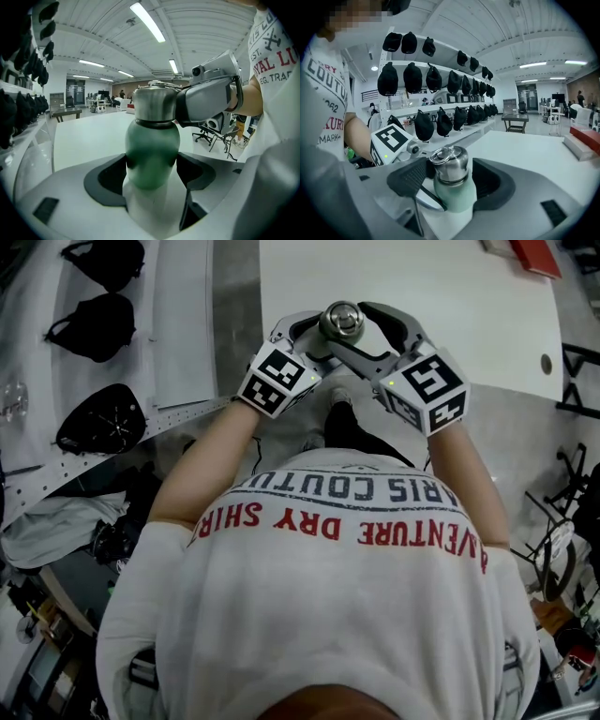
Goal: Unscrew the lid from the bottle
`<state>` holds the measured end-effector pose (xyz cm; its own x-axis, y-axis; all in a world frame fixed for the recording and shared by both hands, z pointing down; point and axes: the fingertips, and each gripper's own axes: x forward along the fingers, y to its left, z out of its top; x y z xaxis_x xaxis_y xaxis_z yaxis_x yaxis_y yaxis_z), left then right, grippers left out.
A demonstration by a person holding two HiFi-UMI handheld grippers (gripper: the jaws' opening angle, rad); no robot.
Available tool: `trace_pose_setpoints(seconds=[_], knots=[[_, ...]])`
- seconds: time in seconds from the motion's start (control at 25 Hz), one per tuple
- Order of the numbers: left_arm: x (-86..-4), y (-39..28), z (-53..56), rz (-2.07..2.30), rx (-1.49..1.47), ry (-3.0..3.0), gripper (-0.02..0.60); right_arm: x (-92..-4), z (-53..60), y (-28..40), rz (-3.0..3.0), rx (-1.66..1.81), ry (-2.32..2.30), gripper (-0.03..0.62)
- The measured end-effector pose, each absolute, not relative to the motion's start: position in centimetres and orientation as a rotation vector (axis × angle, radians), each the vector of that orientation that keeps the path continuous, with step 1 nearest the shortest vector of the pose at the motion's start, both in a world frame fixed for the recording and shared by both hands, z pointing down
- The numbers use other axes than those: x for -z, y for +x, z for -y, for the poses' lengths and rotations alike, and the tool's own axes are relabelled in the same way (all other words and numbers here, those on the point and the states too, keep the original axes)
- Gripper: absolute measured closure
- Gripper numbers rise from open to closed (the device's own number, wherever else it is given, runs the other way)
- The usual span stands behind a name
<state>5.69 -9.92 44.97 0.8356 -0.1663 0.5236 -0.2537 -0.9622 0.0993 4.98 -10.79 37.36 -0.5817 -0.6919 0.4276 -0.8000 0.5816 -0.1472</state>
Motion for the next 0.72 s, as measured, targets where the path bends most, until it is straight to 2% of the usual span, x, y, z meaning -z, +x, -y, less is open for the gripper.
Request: trace_pose_setpoints(seconds=[0.12, 0.72], knots=[[-44.96, 5.59, 9.99, 0.335, -0.785, 2.845, 0.229, -37.43, 11.18, 4.67, 2.483, -0.431, 1.231, 0.337], [-45.1, 5.57, 9.96, 0.282, -0.804, 2.849, 0.229, -37.42, 10.97, 4.41, 2.515, -0.303, 1.091, 0.343]])
